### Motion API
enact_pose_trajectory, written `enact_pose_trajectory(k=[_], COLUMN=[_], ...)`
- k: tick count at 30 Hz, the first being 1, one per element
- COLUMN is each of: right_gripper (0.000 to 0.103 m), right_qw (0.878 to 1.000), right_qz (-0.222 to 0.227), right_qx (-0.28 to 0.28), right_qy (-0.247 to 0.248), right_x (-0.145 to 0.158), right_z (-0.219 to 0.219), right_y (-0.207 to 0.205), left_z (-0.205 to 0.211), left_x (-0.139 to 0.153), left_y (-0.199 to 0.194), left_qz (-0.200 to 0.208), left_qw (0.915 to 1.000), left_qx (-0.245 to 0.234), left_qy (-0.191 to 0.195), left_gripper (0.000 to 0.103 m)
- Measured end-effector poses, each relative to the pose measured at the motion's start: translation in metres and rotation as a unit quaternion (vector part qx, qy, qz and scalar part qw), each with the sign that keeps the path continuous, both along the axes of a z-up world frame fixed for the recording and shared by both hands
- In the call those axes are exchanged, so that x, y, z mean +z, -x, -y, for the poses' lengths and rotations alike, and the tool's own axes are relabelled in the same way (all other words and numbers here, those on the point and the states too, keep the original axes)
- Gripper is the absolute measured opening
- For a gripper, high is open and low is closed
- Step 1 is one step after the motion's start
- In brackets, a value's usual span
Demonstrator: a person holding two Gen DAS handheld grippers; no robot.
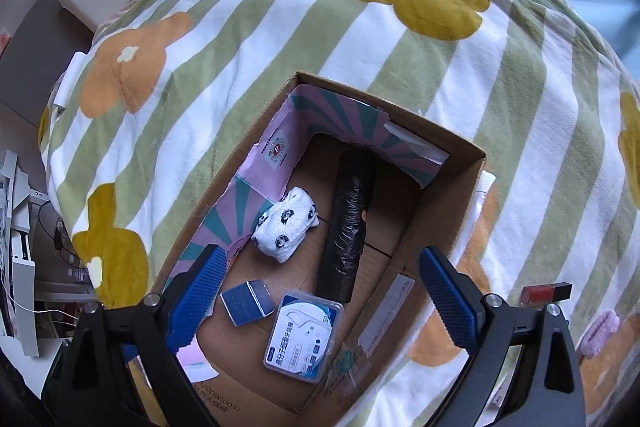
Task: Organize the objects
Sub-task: 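Open both tools to release the cube and panda plush into the box, then withdraw both tools from the box toward the remaining items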
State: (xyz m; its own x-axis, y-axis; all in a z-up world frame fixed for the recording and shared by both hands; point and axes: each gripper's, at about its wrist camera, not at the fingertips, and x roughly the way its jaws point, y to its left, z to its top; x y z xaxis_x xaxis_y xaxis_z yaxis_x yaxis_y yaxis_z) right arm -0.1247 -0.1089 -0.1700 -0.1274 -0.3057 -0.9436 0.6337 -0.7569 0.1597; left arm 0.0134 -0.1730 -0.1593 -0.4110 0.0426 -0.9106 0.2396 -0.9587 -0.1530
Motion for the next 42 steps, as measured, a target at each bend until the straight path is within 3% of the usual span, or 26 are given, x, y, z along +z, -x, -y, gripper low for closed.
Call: enact_pose_trajectory(k=[10,14,16,24,32,39,42], right_gripper=[0.096,0.096,0.102,0.102,0.102,0.102,0.102], right_qw=[0.998,0.996,0.994,0.982,0.975,0.968,0.967], right_qz=[-0.044,-0.051,-0.057,-0.097,-0.125,-0.128,-0.122], right_qx=[-0.028,-0.058,-0.077,-0.148,-0.184,-0.215,-0.222], right_qy=[0.018,0.038,0.048,0.060,0.013,0.013,0.012], right_x=[0.063,0.085,0.095,0.127,0.133,0.123,0.119], right_z=[-0.062,-0.099,-0.121,-0.202,-0.263,-0.301,-0.310], right_y=[-0.032,-0.040,-0.043,-0.057,-0.083,-0.106,-0.109], left_z=[-0.016,-0.027,-0.035,-0.066,-0.103,-0.139,-0.146], left_x=[0.045,0.065,0.073,0.094,0.108,0.111,0.111], left_y=[-0.008,-0.010,-0.010,0.006,0.020,0.025,0.026], left_qz=[-0.025,-0.036,-0.041,-0.047,-0.061,-0.057,-0.059], left_qw=[0.9989,0.9977,0.9972,0.9960,0.9934,0.9899,0.9890], left_qx=[-0.021,-0.034,-0.040,-0.065,-0.095,-0.113,-0.119], left_qy=[0.032,0.045,0.047,0.040,0.024,0.064,0.064], left_gripper=[0.102,0.102,0.102,0.102,0.102,0.102,0.102])
